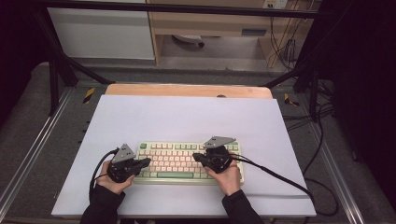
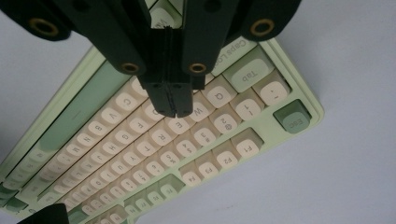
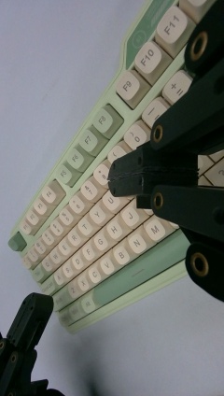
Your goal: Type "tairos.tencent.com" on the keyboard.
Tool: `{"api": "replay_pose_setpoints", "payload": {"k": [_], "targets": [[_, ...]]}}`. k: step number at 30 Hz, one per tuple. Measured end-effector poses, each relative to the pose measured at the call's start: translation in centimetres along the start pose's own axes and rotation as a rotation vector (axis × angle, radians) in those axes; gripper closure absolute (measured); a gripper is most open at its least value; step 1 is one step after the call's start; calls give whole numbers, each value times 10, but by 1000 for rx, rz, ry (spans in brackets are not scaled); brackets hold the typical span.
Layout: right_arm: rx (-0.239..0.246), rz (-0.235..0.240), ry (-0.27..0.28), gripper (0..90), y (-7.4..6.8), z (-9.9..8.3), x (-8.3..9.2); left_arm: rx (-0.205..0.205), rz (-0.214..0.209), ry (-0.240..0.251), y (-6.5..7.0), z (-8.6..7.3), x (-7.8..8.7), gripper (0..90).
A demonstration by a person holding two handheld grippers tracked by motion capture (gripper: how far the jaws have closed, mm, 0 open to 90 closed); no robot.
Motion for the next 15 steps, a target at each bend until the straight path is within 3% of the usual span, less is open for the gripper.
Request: {"api": "replay_pose_setpoints", "payload": {"k": [15], "targets": [[-11, 4, 15, 900, 7, -7, 24, 0, -10, 2, 3, 3, -2, 900]]}}
Point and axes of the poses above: each handheld gripper's, and its own axes: x roughly backward along the jaws, z roughly out of its top, y roughly to its right, the point moved 3 cm from there along -x, roughly forward along the jaws, and after that the axes turned 9 degrees about y, right-handed, at the moved point
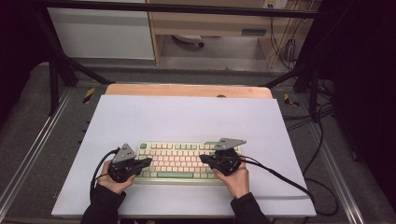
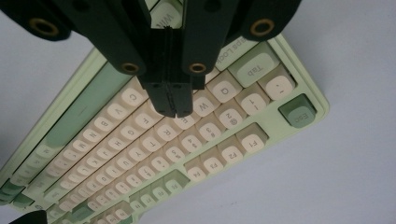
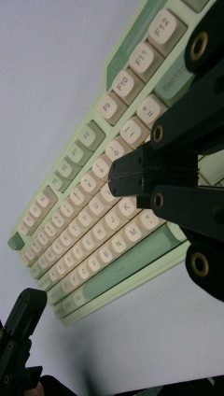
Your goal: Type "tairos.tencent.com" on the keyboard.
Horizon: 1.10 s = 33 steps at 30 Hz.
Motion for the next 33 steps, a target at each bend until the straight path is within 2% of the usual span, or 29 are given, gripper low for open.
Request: {"api": "replay_pose_setpoints", "payload": {"k": [13, 26, 33], "targets": [[-12, -3, -5, 900, 6, -16, 12, -10, 2, -21, 6, 1, -14, 900], [-14, -1, -8, 900, 6, -21, 15, -22, 11, -51, 6, -3, -26, 900], [-15, 1, -7, 900, 5, -21, 15, -29, 16, -48, 6, -4, -28, 900]]}}
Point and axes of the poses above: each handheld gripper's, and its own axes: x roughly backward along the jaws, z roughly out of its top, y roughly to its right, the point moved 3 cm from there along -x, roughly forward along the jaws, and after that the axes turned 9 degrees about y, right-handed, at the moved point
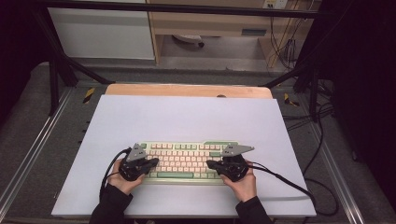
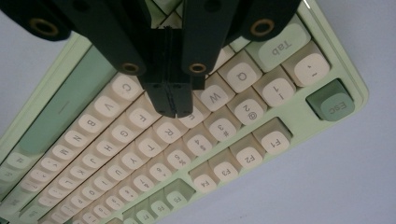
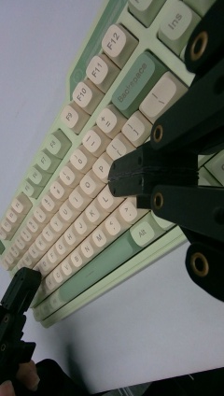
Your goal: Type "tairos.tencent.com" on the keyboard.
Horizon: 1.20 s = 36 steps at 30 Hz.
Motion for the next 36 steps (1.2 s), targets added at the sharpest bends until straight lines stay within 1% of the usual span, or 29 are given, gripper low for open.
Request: {"api": "replay_pose_setpoints", "payload": {"k": [5, 9, 16, 20, 26, 29, 36], "targets": [[3, 3, -4, 900, 0, -1, -1, -3, 1, -10, 0, -2, -2, 900], [-1, 4, -5, 900, -1, -1, -1, 1, -3, -5, 0, -1, 0, 900], [-2, 8, 7, 900, -1, 0, 0, 0, -9, 18, 1, 3, 9, 900], [-8, 11, 11, 900, -1, 1, 0, 4, -15, 25, 0, 3, 13, 900], [-16, 14, 13, 900, -2, 3, -2, 12, -12, 35, -2, 1, 18, 900], [-7, 18, 16, 900, -4, 4, -5, 15, -13, 33, -3, 0, 20, 900], [-2, 30, 9, 900, -9, 7, -14, 17, -17, 34, -4, -1, 22, 900]]}}
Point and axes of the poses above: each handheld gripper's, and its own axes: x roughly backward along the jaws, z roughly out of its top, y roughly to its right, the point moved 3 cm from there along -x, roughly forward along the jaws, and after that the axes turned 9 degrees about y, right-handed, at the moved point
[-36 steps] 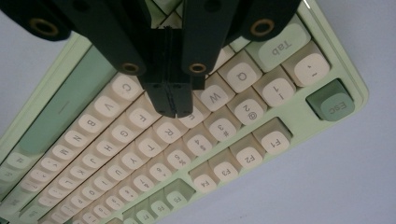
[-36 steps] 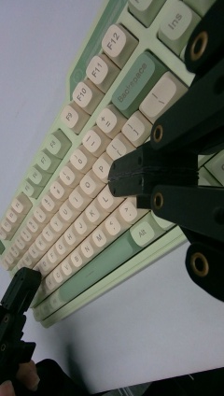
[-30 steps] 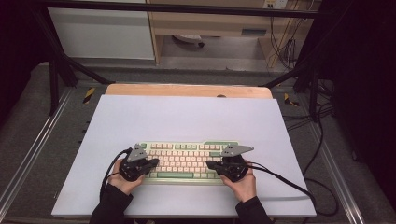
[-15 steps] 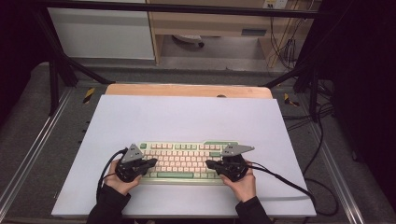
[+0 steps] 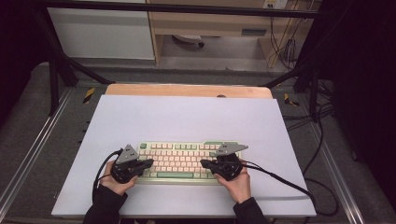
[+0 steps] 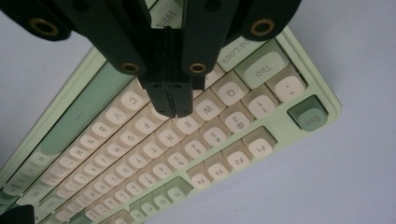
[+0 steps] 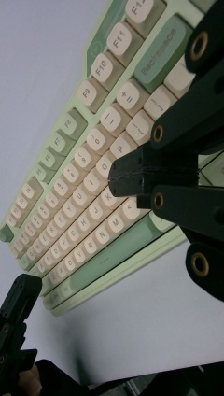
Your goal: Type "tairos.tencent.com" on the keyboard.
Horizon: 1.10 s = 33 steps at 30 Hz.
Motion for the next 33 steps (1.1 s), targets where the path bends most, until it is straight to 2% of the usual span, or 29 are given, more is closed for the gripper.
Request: {"api": "replay_pose_setpoints", "payload": {"k": [17, 33], "targets": [[-9, 17, -7, 900, -6, -2, -13, 9, 1, 8, -4, 0, 4, 900], [6, 15, -69, 900, -7, -13, -23, 12, -4, 3, -4, -1, 4, 900]]}}
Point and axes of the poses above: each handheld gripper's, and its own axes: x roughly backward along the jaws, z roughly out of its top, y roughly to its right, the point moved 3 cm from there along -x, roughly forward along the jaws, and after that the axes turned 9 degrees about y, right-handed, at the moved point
